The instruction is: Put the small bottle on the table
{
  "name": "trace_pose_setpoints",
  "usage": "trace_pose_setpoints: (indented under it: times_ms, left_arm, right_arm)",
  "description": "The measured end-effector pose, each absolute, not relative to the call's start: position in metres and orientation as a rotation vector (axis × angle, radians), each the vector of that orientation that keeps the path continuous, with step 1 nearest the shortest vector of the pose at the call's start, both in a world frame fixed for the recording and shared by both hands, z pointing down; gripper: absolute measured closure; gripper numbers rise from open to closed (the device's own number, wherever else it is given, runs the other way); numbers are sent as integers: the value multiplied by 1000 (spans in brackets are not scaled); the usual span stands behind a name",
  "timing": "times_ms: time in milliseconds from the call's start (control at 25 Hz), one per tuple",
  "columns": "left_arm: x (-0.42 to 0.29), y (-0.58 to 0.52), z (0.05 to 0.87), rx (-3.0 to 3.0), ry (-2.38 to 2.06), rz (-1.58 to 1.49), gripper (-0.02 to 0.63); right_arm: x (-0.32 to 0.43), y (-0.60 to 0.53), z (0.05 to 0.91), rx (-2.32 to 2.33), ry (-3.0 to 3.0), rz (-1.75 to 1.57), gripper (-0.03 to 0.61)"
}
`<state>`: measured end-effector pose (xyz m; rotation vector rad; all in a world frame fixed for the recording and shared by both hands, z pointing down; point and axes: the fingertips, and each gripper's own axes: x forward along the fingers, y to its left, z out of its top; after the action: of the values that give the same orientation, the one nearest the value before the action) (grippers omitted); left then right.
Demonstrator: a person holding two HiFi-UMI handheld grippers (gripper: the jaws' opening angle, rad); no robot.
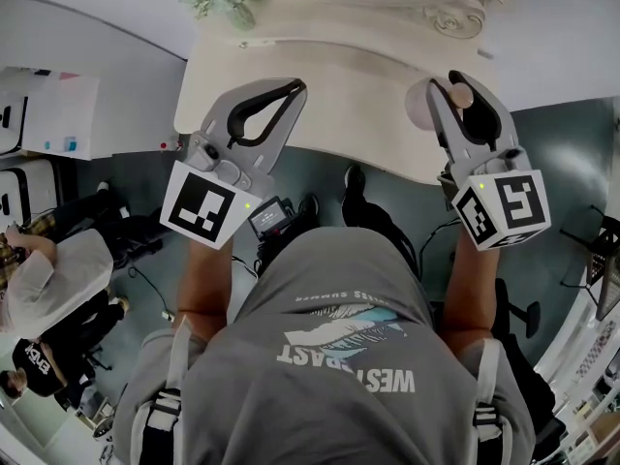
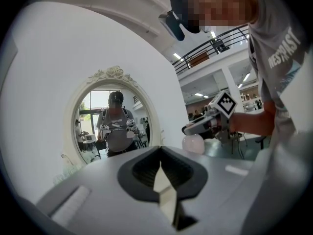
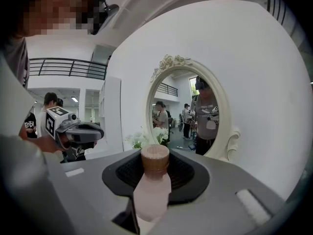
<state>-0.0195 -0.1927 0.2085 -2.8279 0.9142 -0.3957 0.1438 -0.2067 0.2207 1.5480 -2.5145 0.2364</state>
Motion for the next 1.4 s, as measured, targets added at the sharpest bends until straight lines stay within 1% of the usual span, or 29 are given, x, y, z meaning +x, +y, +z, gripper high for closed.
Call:
trace_pose_setpoints:
  times_ms: [520,1400]
  left_arm:
    - [-16,-219,224,-2843,956,-440,609]
    - [-10,-236,245,-2861,971,-488,609]
  right_arm:
    - [153,-243,239,1521,-2513,276,448]
    - [163,-271,270,1513,-2497,328,448]
